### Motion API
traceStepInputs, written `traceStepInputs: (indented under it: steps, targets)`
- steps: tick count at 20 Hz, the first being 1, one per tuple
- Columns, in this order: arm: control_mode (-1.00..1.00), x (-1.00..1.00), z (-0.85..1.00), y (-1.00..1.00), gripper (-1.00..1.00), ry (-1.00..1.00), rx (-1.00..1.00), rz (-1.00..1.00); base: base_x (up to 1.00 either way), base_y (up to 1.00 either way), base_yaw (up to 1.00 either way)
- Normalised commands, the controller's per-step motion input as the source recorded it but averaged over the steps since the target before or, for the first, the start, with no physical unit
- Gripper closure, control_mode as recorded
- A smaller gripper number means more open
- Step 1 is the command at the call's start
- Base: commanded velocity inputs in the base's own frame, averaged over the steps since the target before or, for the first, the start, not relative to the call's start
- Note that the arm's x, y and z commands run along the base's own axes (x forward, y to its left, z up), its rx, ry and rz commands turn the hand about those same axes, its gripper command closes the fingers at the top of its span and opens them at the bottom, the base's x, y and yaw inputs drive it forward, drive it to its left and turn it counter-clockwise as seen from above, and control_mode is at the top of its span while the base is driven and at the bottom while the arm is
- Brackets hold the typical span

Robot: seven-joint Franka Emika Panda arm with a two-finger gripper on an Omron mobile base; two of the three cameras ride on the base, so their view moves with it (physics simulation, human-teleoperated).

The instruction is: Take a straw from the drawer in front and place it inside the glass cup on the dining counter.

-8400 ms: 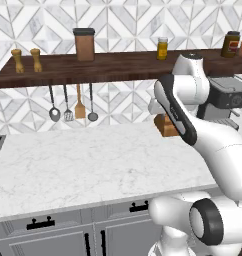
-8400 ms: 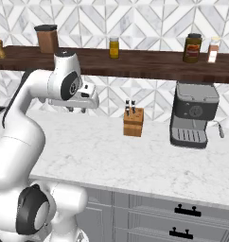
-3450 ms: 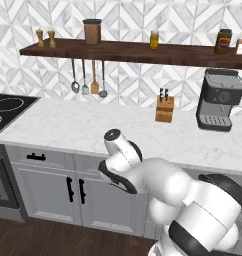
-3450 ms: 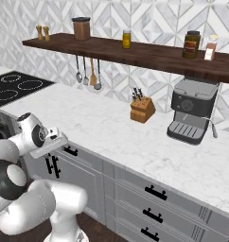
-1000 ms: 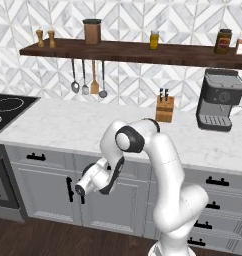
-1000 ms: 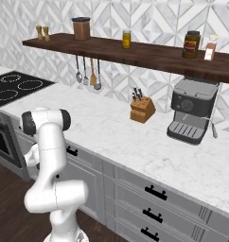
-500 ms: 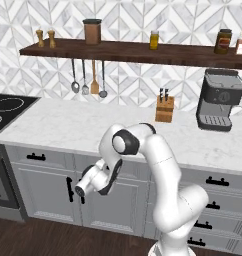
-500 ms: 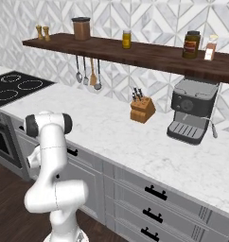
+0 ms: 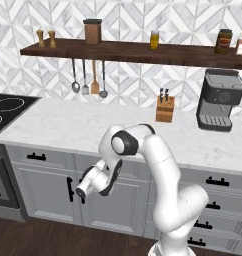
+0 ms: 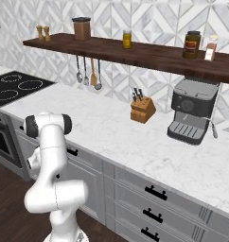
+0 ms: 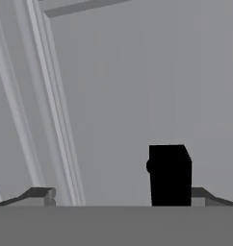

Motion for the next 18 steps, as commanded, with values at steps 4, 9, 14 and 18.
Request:
traceStepInputs:
  steps: [4, 9, 14, 18]
  targets:
    - [-1.00, 0.13, -0.21, -0.49, 1.00, 0.01, 0.11, 0.07, 0.00, 0.00, 0.00]
    - [-1.00, 0.09, -0.34, -0.51, 1.00, 0.08, 0.15, 0.08, 0.00, 0.00, 0.00]
    - [-1.00, 0.16, -0.64, -0.03, 1.00, 0.35, 0.12, 0.02, 0.00, 0.00, 0.00]
    - [-1.00, 0.01, -0.84, 0.11, 1.00, 0.41, 0.12, 0.06, 0.00, 0.00, 0.00]
